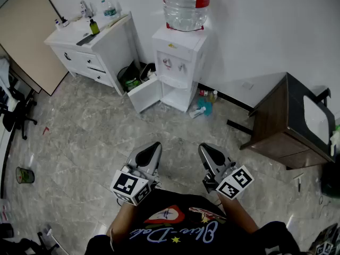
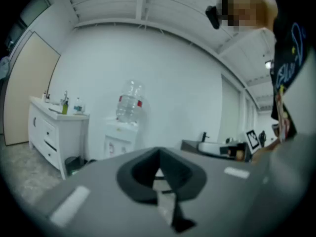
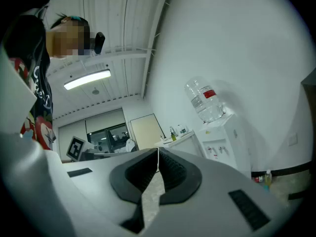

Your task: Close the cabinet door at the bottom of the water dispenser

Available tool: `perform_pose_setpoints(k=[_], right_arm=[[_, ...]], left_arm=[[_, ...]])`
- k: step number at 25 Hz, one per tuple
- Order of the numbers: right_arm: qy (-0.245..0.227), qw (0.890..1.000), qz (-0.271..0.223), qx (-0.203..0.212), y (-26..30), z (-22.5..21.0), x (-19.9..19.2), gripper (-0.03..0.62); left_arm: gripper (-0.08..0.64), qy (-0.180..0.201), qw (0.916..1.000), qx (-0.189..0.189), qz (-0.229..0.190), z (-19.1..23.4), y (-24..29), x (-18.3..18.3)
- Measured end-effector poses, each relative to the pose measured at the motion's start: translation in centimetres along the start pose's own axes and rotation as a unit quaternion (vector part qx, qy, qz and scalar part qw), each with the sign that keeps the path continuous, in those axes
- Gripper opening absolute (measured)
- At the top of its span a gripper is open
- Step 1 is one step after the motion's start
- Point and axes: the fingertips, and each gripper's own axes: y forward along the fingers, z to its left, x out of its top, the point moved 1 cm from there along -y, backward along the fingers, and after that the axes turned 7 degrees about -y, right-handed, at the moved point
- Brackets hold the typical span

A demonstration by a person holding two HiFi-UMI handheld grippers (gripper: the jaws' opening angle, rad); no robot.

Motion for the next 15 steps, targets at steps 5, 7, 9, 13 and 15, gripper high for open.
perform_pose_setpoints(k=[5,7,9,13,15], right_arm=[[0.033,0.997,0.006,-0.071,11.9,-4.9,-2.1,0.017],[0.011,0.991,-0.011,-0.131,16.3,-7.3,-1.5,0.017],[-0.009,0.988,0.000,-0.152,20.9,-9.2,-1.9,0.017],[-0.011,0.985,0.067,-0.155,29.7,-13.2,-7.0,0.017],[0.012,0.984,0.072,-0.165,33.3,-15.1,-9.6,0.017]], left_arm=[[-0.002,-0.028,0.9995,-0.010,-0.001,12.4,5.4,2.8],[-0.003,-0.039,0.9989,-0.020,0.015,17.2,7.7,3.7],[-0.002,-0.045,0.9974,-0.035,0.045,21.8,9.9,3.8],[-0.002,-0.043,0.9913,-0.044,0.116,30.6,13.8,0.5],[-0.002,-0.061,0.9894,-0.031,0.128,35.5,15.6,-2.0]])
